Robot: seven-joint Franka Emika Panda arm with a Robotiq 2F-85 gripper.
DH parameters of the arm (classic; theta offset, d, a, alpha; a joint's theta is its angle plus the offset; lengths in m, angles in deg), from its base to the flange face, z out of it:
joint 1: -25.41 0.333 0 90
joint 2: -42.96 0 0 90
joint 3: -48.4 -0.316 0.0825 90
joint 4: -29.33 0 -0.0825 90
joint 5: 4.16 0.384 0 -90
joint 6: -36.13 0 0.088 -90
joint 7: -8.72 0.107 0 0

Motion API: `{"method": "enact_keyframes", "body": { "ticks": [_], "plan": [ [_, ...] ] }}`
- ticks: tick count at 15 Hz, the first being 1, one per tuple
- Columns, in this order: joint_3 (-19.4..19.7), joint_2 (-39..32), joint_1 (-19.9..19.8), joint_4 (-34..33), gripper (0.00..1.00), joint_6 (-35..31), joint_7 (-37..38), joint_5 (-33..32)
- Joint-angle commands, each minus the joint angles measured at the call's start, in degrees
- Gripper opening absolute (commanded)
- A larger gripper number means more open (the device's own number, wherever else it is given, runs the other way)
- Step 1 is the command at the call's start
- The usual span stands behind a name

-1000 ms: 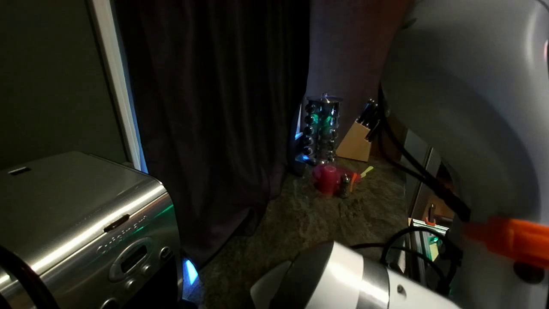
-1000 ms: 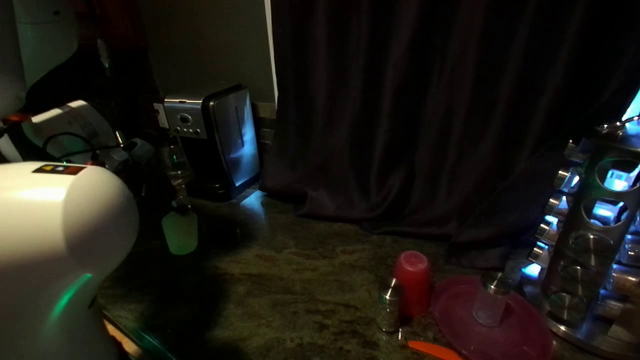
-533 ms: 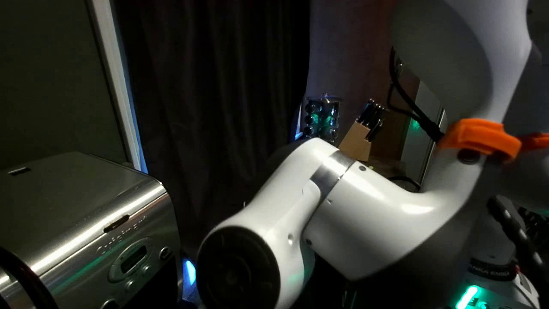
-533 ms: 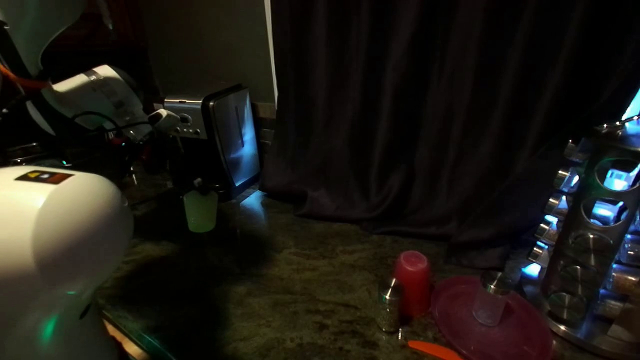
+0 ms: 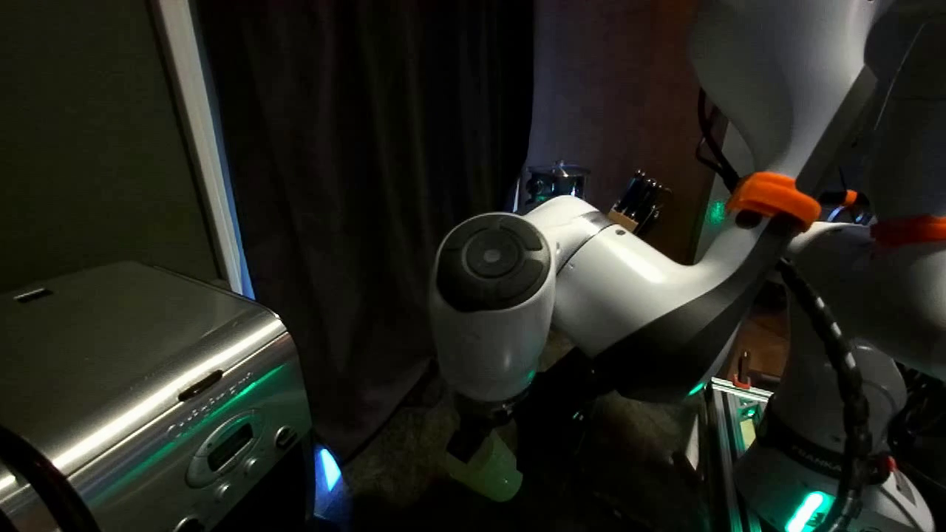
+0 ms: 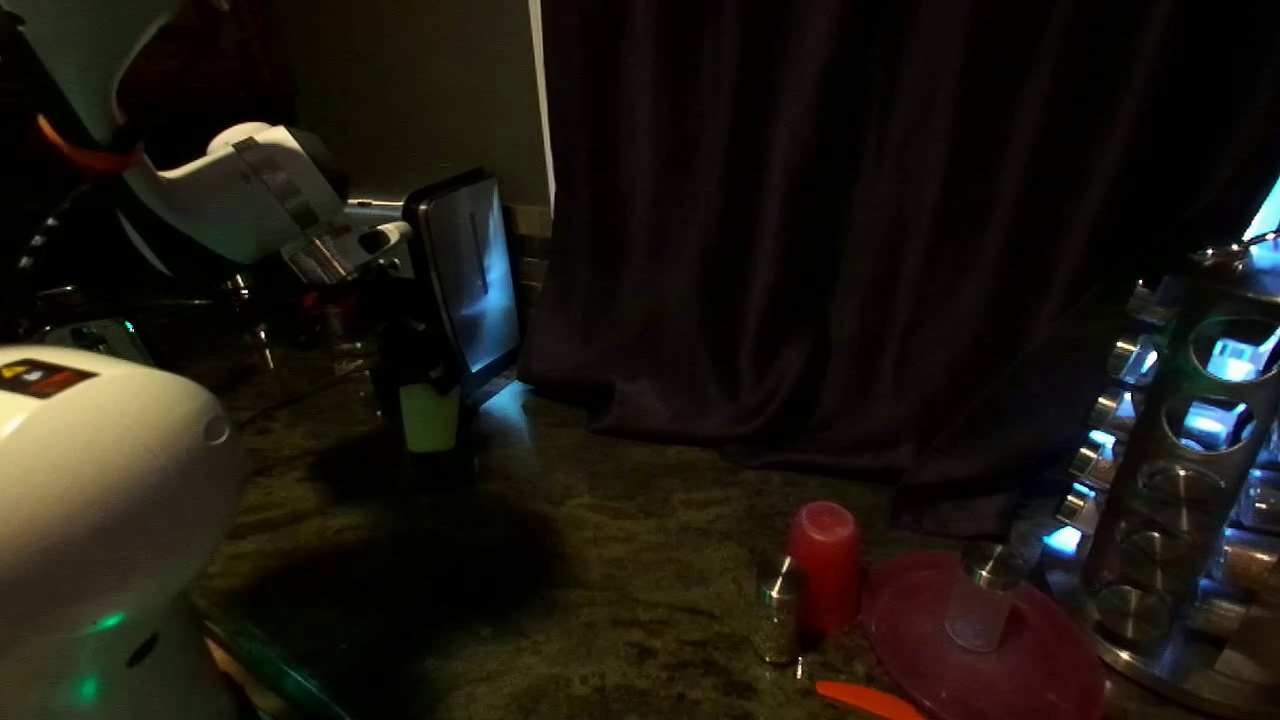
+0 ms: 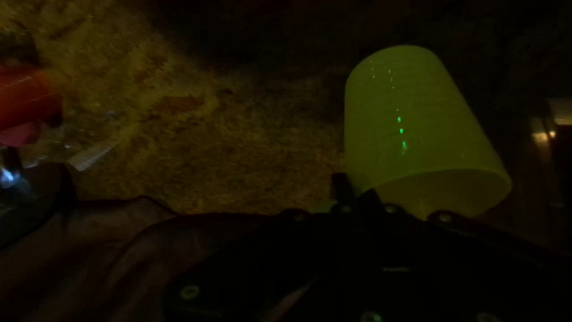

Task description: Flip over the green cup

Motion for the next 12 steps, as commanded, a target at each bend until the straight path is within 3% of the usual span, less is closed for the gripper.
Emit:
{"method": "enact_keyframes", "body": {
  "ticks": [1,4,6,10,12],
  "plan": [
    [-1.11,9.8,-1.17,8.59,0.01,-11.15,-2.32,-1.66],
    [-3.09,14.58,-1.45,11.74,0.01,-16.18,-3.73,-5.49],
    [-4.01,11.17,-2.33,8.64,0.01,-13.93,-3.54,-3.69],
    [-4.72,11.71,-2.86,8.8,0.05,-13.9,-3.52,-3.65],
    [-4.52,9.45,-3.12,8.83,0.01,-17.88,-3.32,-4.22]
  ]
}}
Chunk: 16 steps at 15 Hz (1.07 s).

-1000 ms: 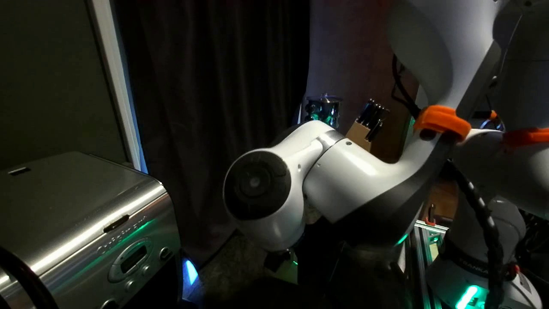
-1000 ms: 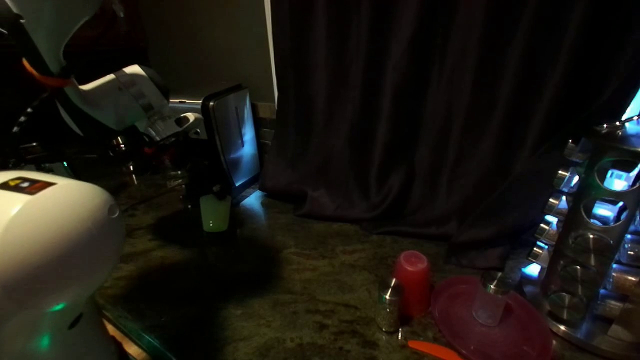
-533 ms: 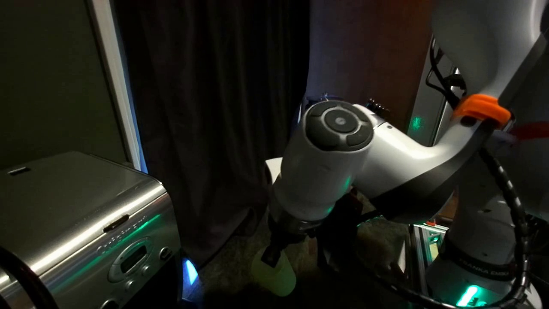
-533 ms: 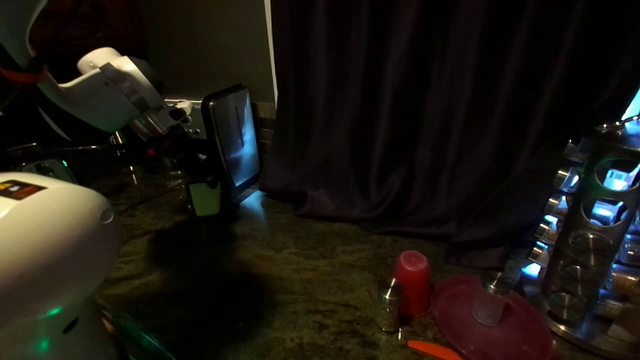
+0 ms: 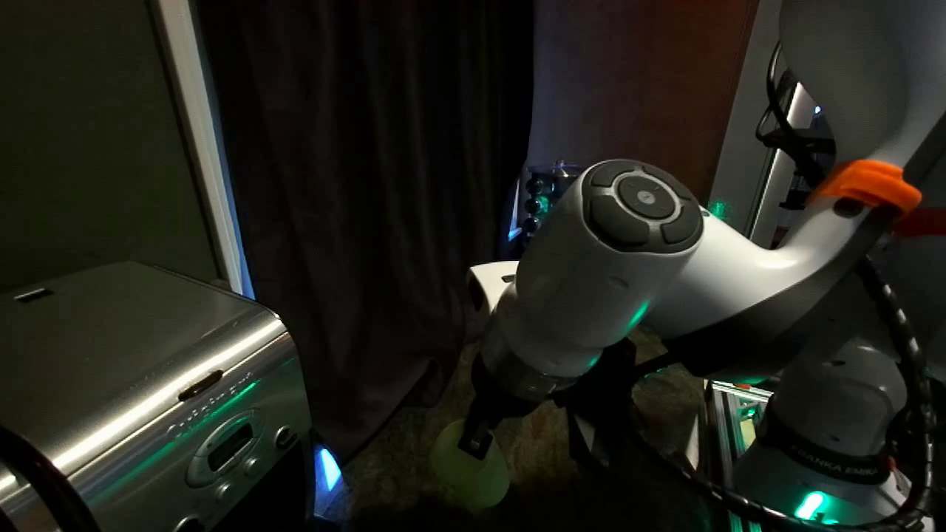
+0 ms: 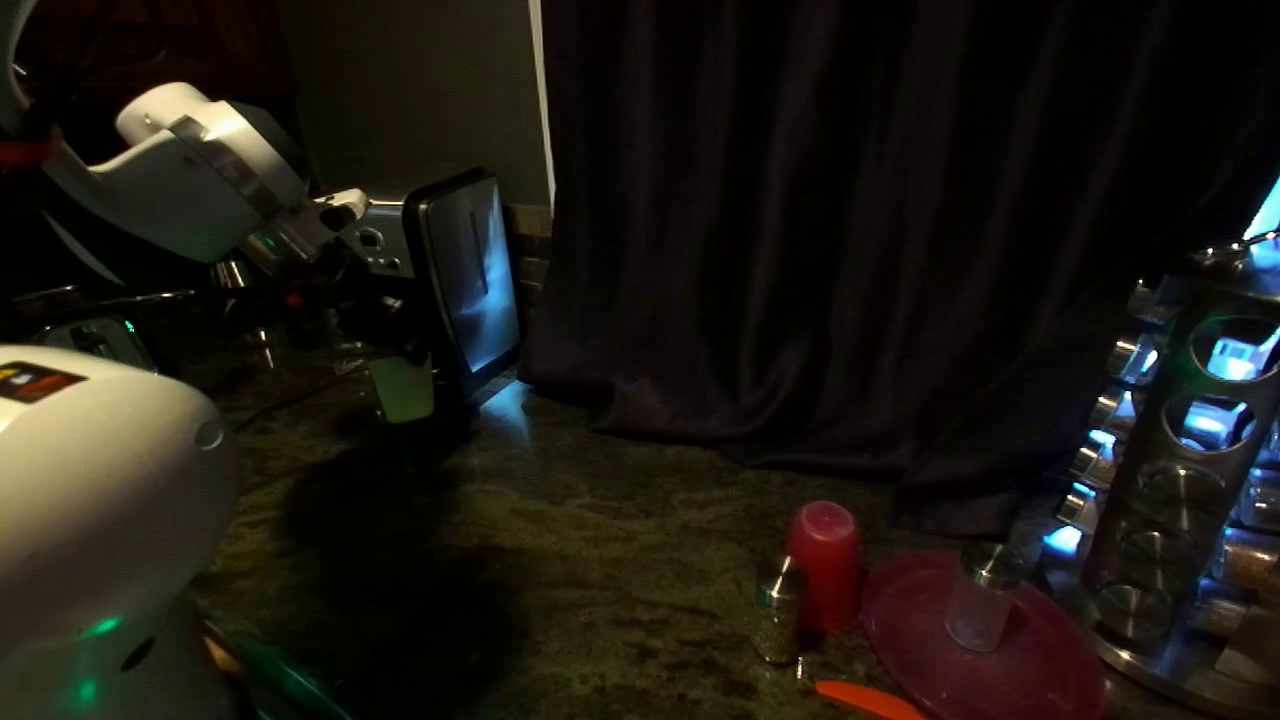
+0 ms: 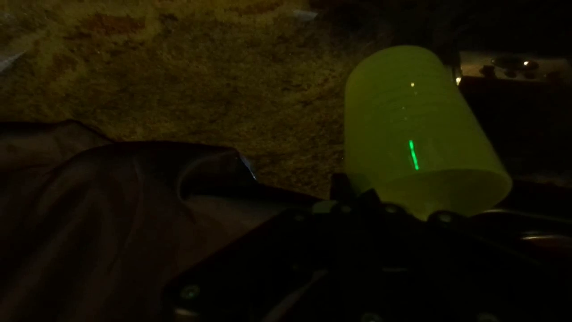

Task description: Flip over the green cup

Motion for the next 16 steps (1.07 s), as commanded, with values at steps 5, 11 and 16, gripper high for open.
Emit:
{"method": "enact_keyframes", "body": {
  "ticks": [5,11,16],
  "plan": [
    [2.62,-5.47,-1.07,3.25,0.01,-20.27,-5.73,3.71],
    [4.11,-4.46,-6.6,4.44,0.01,-31.6,-2.4,-13.72],
    [4.21,-4.26,-12.22,3.25,0.01,-36.3,2.56,-28.3]
  ]
}}
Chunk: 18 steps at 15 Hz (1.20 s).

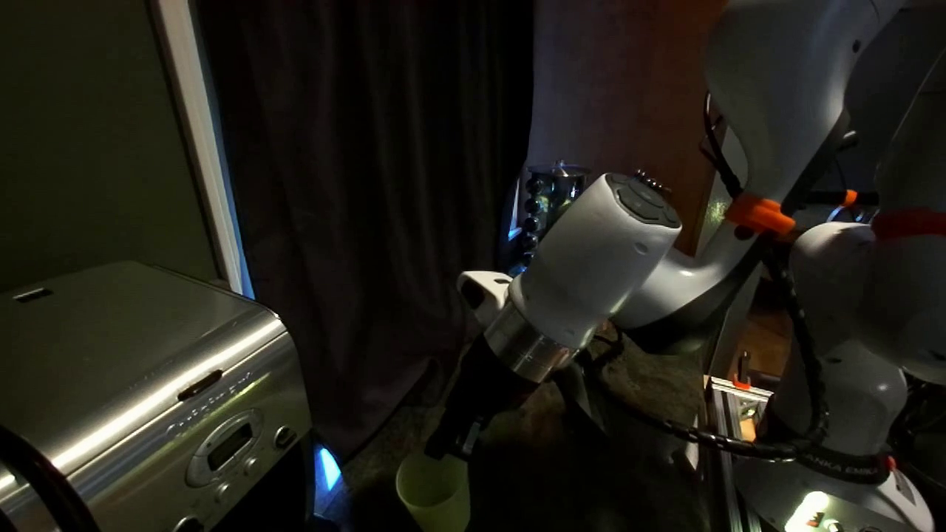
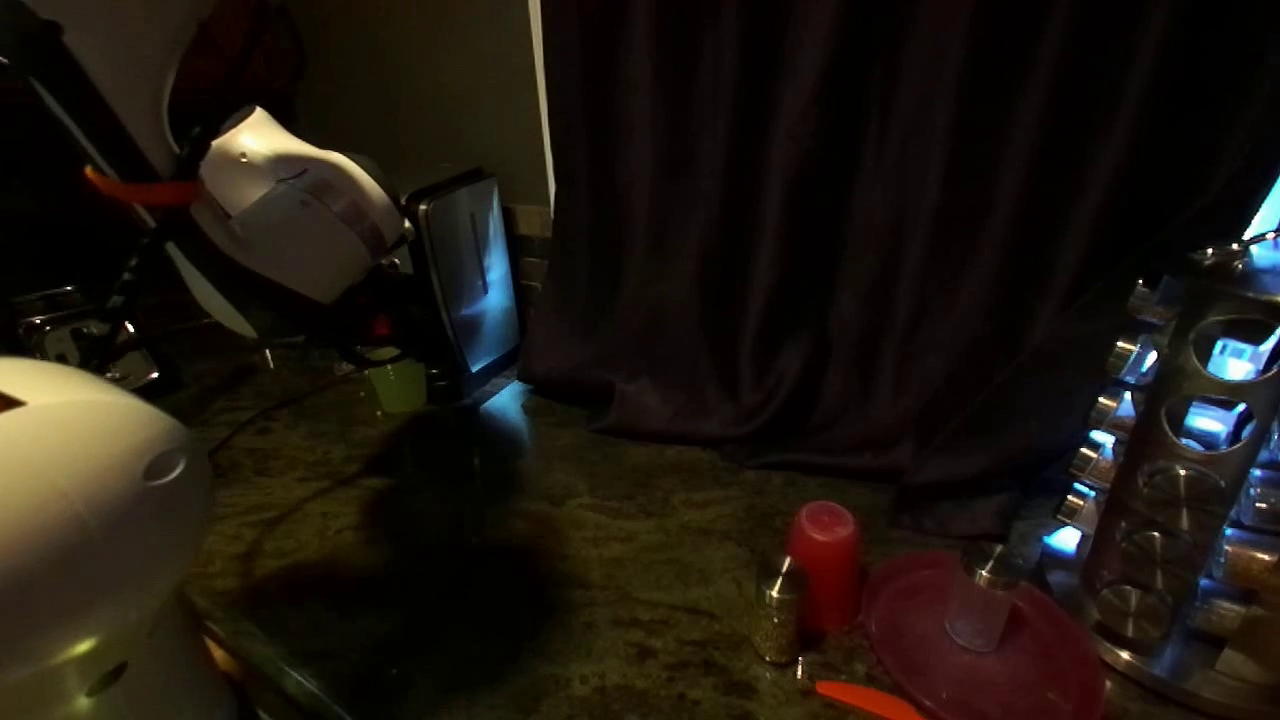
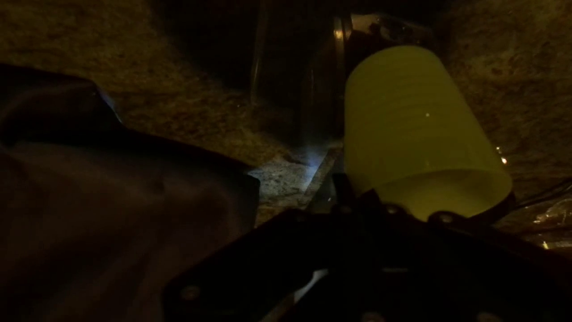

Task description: Flip over the green cup

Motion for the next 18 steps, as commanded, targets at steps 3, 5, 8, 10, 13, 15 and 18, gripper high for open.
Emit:
{"method": "enact_keyframes", "body": {
  "ticks": [3,5,8,10,13,15,18],
  "plan": [
    [-0.17,-0.74,-5.19,-0.8,0.01,-4.4,7.48,-14.44],
    [-0.11,-1.72,-6.29,-1.29,0.01,-4.77,9.85,-18.84],
    [-0.05,-3.33,-6.99,-2.19,0.01,-4.28,14.93,-25.49],
    [0.2,-4.54,-7.21,-3.06,0.01,-3.98,18.72,-29.88],
    [0.33,-6.87,-7.17,-5.04,0.01,-3.8,25.09,-36.21],
    [0.24,-8.48,-6.87,-6.59,0.01,-3.42,29.56,-40.5],
    [0.03,-11.15,-6.8,-8.71,0.01,-2.7,36.06,-46.66]
  ]
}}
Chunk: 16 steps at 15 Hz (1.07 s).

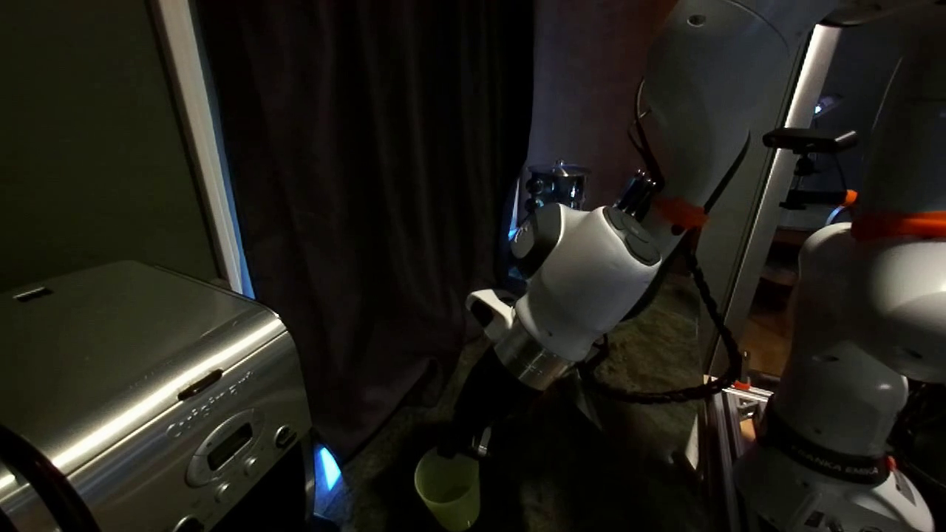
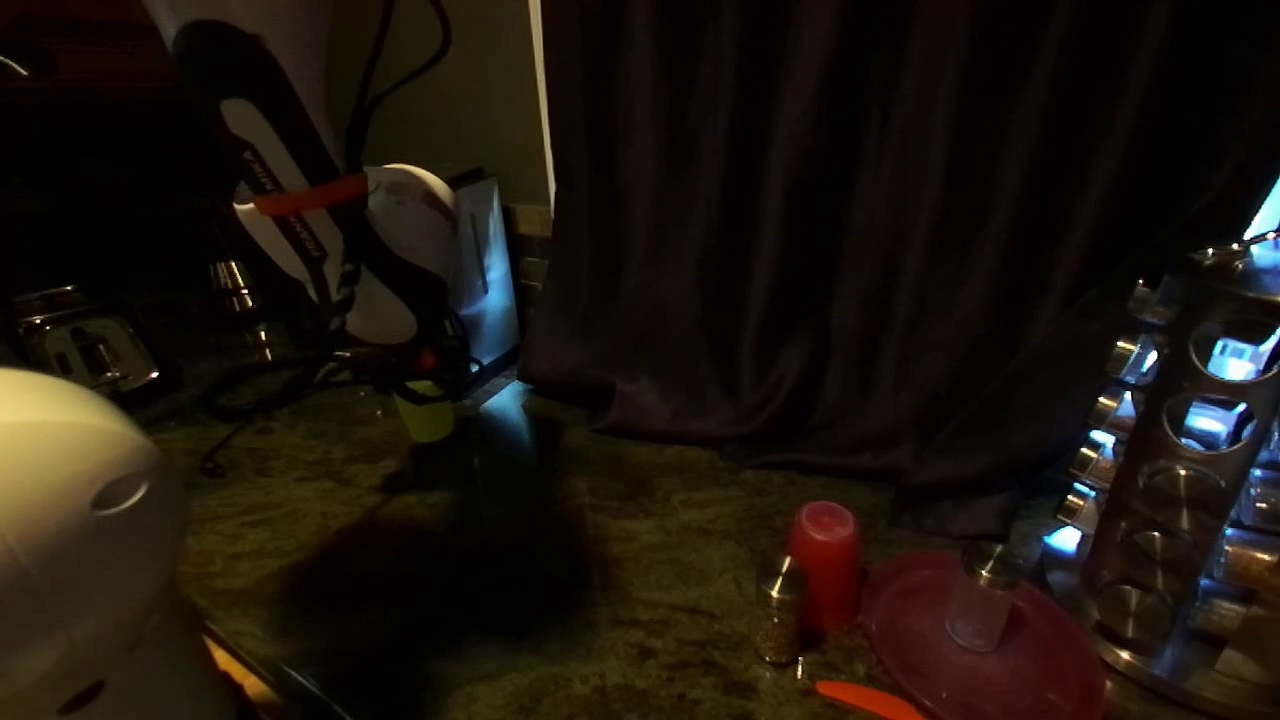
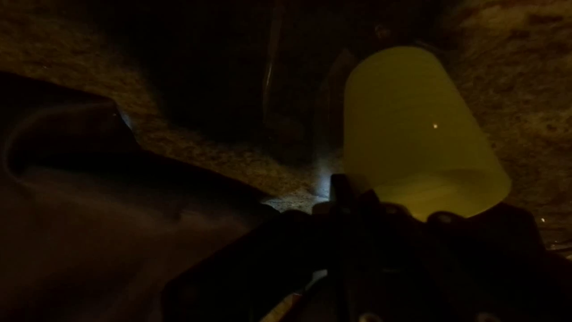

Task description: Flip over the green cup

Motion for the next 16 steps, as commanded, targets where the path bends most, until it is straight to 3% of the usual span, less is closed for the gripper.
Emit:
{"method": "enact_keyframes", "body": {
  "ticks": [1,5,6,7,11,16],
  "plan": [
    [-0.26,-4.28,0.11,-3.51,0.01,0.4,9.26,-8.55],
    [-1.04,-7.69,-0.22,-5.75,0.01,1.16,16.53,-14.88],
    [-1.19,-8.51,-0.34,-6.06,0.3,1.33,17.72,-15.9],
    [-1.38,-9.09,-0.43,-6.43,0.31,1.5,18.93,-17.03],
    [-1.33,-10.29,-0.43,-6.78,0.6,0.55,19.75,-17.51],
    [0.87,-6.99,1.0,-3.62,0.97,-0.02,12.82,-10.36]
  ]
}}
